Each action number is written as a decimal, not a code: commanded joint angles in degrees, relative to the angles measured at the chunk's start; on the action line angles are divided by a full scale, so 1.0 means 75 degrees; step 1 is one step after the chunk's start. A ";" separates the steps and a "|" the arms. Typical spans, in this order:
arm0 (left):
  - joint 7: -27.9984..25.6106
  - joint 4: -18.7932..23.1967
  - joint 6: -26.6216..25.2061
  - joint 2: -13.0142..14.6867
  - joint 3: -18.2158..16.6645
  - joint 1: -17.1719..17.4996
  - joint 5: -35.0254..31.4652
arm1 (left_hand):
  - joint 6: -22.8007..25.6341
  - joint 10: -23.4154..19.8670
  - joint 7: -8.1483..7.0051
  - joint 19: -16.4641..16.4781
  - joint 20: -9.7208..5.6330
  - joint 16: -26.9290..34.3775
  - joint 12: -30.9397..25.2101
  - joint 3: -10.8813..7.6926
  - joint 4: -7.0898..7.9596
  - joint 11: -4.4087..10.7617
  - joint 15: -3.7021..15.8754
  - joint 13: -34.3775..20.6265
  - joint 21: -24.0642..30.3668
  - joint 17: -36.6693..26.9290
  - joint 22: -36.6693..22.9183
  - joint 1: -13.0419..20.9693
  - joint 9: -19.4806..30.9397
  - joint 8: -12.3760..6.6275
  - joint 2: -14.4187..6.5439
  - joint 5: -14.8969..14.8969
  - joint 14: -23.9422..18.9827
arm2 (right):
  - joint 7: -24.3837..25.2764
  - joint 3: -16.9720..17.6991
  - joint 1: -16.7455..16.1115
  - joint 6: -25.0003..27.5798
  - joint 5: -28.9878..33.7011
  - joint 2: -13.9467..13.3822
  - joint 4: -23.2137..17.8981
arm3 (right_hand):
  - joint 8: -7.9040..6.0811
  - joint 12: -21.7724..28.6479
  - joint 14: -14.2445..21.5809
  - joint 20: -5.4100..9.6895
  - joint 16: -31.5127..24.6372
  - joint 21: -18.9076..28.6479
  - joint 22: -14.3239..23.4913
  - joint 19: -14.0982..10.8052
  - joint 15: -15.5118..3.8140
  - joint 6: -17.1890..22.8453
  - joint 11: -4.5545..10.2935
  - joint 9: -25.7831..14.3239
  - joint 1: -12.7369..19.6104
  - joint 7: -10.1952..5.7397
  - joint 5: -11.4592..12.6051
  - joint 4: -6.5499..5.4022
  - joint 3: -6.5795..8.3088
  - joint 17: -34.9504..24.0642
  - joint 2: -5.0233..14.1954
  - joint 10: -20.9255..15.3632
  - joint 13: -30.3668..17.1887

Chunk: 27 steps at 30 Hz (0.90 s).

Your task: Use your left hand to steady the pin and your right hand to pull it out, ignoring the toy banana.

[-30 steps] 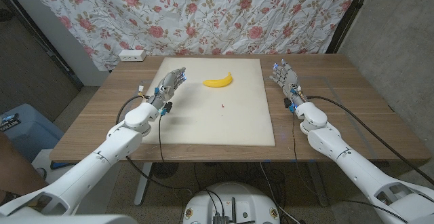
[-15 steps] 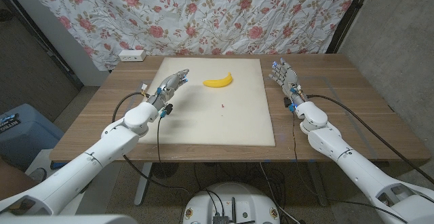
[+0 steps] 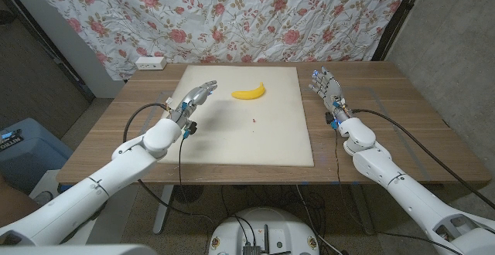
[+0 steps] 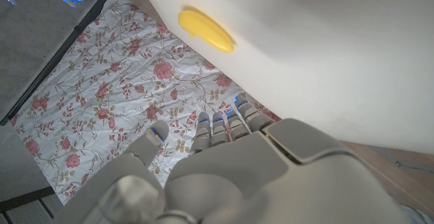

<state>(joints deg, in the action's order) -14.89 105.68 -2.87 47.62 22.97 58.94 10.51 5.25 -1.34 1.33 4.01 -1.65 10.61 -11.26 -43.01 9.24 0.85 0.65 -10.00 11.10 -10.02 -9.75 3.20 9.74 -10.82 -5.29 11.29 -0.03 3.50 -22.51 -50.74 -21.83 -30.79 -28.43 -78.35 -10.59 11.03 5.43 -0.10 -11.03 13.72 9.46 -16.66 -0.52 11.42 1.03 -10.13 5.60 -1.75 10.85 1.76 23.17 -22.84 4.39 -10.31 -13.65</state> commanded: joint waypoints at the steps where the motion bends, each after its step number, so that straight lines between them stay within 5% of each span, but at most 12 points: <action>1: -0.0483 0.0958 -0.0908 0.0402 0.0180 0.0319 -0.1259 | 0.0118 -0.0100 -0.0110 0.0052 -0.0271 0.0056 -0.0054 -0.0006 0.0117 0.0155 0.0147 -0.0007 0.0001 -0.0039 -0.0008 -0.0140 0.0040 -0.0035 -0.0717 -0.0039 -0.0071 | -0.0173 0.0046 -0.0031 -0.0338 -0.0024 0.0024 0.0188 | -0.0002 -0.0014 -0.0014 0.0070 -0.0046 -0.0027 0.0017 -0.0034 -0.0047 -0.0002 -0.0003 -0.0021 0.0001 -0.0008 0.0009 0.0028 0.0015 0.0010 0.0011 -0.0009 -0.0002; 17: -0.0369 0.2097 -0.2723 0.0925 0.0861 0.0336 -0.3502 | 0.0144 -0.0211 -0.0156 0.0071 -0.0461 0.0062 -0.0040 0.0093 0.0201 0.0247 0.0278 -0.0002 0.0003 -0.0046 -0.0010 -0.0321 0.0040 0.0008 -0.0673 -0.0047 -0.0191 | -0.0542 0.0081 -0.0031 -0.0301 -0.0204 -0.0135 0.0236 | -0.0028 0.0010 0.0008 0.0114 -0.0080 -0.0092 0.0015 -0.0077 -0.0068 0.0048 -0.0020 -0.0019 -0.0028 0.0033 -0.0001 0.0050 -0.0014 0.0058 0.0044 -0.0057 0.0066; 27: 0.0179 0.2282 -0.3139 0.0972 0.1422 0.0119 -0.4582 | 0.0099 -0.0214 -0.0195 0.0034 -0.0586 0.0045 -0.0018 0.0114 0.0195 0.0325 0.0336 -0.0001 -0.0012 -0.0040 -0.0010 -0.0359 0.0039 0.0038 -0.0673 -0.0041 -0.0209 | -0.0747 0.0067 0.0075 -0.0439 -0.0252 -0.0085 0.0517 | -0.0048 0.0025 0.0027 0.0113 -0.0097 -0.0117 0.0015 -0.0115 -0.0065 0.0104 0.0000 -0.0019 -0.0035 0.0036 -0.0005 0.0068 -0.0026 0.0084 0.0059 -0.0097 0.0099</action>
<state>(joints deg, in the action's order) -16.86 119.60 -21.78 53.66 28.79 61.36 -14.54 6.04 -3.04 0.09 4.32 -1.96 10.87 -11.26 -42.31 10.41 2.58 1.95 -9.86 11.10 -10.12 -9.74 1.22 9.74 -10.58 -4.37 11.02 -1.34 -0.04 -22.01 -50.90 -24.00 -31.92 -29.26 -76.31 -10.59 11.03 5.43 0.75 -11.26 12.86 9.45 -17.09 -0.51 11.75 1.23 -10.14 5.60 -1.43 10.86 2.06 22.86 -22.07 4.39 -10.55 -12.77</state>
